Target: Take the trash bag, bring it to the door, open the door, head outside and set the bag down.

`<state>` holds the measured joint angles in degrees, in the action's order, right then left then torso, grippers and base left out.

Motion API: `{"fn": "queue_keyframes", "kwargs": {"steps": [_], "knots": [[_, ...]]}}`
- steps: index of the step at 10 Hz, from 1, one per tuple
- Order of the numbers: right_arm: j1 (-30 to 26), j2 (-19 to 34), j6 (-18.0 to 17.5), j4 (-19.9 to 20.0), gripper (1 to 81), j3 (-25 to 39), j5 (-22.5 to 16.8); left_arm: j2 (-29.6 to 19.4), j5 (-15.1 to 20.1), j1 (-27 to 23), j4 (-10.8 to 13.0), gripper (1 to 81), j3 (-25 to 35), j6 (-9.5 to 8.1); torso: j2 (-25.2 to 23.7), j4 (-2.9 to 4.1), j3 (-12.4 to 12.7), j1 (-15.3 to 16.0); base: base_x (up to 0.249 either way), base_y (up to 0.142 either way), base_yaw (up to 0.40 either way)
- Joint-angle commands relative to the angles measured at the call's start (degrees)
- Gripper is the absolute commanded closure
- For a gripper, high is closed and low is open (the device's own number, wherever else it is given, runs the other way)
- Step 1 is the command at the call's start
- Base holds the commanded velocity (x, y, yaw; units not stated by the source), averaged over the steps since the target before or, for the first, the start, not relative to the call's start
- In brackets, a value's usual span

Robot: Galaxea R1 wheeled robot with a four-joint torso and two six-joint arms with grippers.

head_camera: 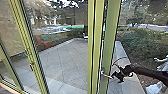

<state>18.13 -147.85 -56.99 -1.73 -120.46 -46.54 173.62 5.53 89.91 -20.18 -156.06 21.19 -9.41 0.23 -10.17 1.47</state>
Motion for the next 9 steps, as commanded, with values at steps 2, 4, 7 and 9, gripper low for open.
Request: {"fn": "queue_keyframes", "kwargs": {"steps": [2, 4, 7, 9], "knots": [[-17.64, 8.07, 5.05, -9.26, 1.0, -5.22, -0.39, -0.11, 4.57, -1.88, -0.48, 81.1, 0.23, 0.35, 0.0, 0.0, 0.0, 0.0, 0.0, 0.0, 0.0], [-18.07, 8.33, 13.46, -11.08, 1.0, -6.35, -2.75, -0.11, 4.57, -1.79, -0.57, 81.1, 0.23, 0.26, 0.0, 0.0, 0.0, 0.0, 0.0, 0.0, 0.0], [-19.3, 9.83, 19.46, -13.3, 1.0, -7.24, -6.19, -0.02, 4.57, -1.71, -0.48, 81.1, 0.23, 0.35, 0.0, 0.0, 0.0, -0.02, 0.0, 0.0, 0.0], [-18.95, 10.09, 22.69, -13.82, 1.0, -7.06, -6.98, -0.11, 4.57, -1.71, -0.57, 81.1, 0.23, 0.35, 0.0, -2.64, 1.73, 0.0, 0.0, 0.0, 0.0]]}}
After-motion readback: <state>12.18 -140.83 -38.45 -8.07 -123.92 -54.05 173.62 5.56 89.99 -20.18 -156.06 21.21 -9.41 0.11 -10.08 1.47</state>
